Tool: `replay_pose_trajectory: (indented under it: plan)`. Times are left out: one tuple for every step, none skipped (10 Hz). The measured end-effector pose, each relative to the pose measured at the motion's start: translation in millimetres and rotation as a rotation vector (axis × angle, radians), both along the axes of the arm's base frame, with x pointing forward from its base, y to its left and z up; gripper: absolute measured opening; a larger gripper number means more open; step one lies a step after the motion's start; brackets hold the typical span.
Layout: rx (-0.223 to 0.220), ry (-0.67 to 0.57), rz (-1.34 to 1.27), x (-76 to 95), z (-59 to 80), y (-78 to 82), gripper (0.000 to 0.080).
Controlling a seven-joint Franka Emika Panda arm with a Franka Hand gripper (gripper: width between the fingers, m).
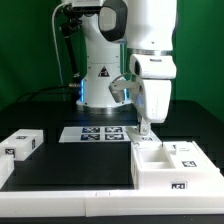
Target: Assemble cabinet
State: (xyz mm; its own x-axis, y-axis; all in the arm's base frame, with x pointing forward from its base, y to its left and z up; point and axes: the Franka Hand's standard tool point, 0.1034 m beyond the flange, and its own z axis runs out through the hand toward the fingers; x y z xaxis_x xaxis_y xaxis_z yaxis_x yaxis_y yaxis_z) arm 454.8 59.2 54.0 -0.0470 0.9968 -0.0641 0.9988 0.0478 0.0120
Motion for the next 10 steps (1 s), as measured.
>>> replay_pose_trajectory:
  plan:
    - [-0.006,0.007,-0.006,0.0,0.4,0.7,0.0069]
    - [-0.006,0.005,-0.018,-0.2,0.5,1.7,0.0069]
    - [-0.006,0.006,-0.018,-0.3,0.3,1.2,0.0069]
    - [-0.006,0.006,-0.018,-0.3,0.3,1.1,0.0069]
    - [-0.006,0.006,-0.018,-0.3,0.3,1.1,0.0069]
    - [-0.004,0.003,-0.015,0.1,0.8,1.2,0.0069]
    - [0.003,-0.007,-0.015,-1.3,1.2,2.8,0.0069]
    - [0.005,-0.014,-0.015,-1.2,3.0,2.9,0.0069]
    - [0.011,-0.022,-0.014,-1.4,3.5,3.8,0.0069]
    - [0.005,-0.014,-0.016,-1.9,3.2,1.7,0.0069]
